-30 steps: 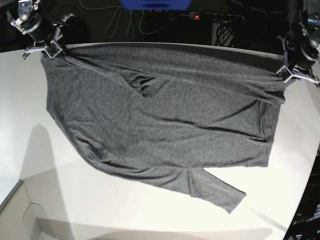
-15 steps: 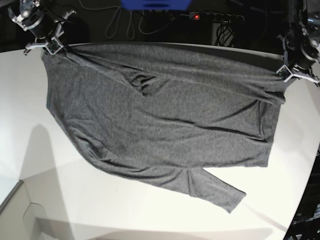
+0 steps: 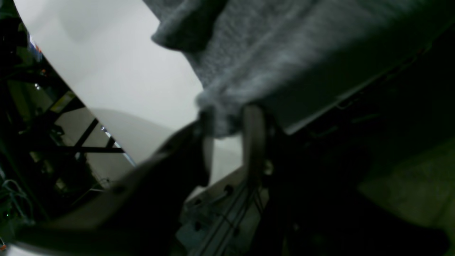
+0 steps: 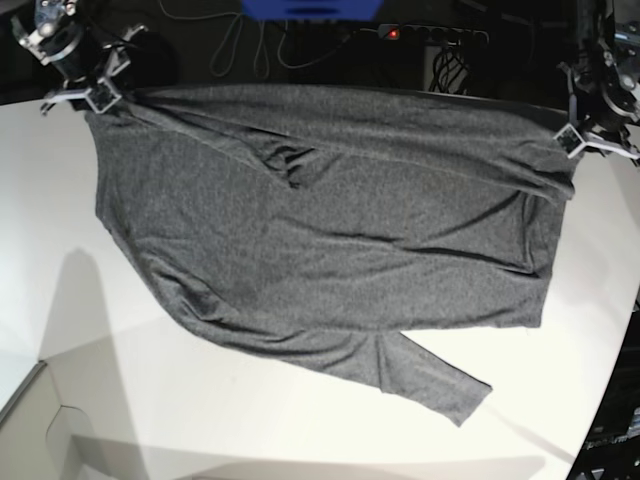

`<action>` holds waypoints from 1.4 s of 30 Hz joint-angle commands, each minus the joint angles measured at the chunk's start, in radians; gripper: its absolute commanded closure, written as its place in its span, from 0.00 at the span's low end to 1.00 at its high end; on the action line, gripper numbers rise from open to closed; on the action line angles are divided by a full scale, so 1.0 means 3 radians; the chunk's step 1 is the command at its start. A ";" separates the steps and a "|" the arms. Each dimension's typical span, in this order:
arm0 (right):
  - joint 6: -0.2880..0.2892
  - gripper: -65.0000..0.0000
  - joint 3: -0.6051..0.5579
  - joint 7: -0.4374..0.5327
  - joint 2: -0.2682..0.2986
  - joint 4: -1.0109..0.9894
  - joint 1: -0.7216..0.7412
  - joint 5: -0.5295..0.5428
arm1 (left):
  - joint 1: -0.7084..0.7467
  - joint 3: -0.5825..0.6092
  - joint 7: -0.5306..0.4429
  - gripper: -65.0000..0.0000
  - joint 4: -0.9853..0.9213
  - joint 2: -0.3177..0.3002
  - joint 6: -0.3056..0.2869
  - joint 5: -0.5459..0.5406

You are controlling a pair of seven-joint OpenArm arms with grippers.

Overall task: Layout the t-shirt on the table in an organized manner, then fold the t-shirt properly
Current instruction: 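Drag the held edge with both grippers toward the arms' bases, then release the edge and move both grippers to the shirt's side edges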

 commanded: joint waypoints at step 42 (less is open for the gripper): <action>-0.0015 0.47 0.0487 -0.0543 -0.0289 0.0425 0.1267 0.0416 | -0.2085 -0.0683 -0.0027 0.47 -0.0791 0.0967 0.0031 0.0006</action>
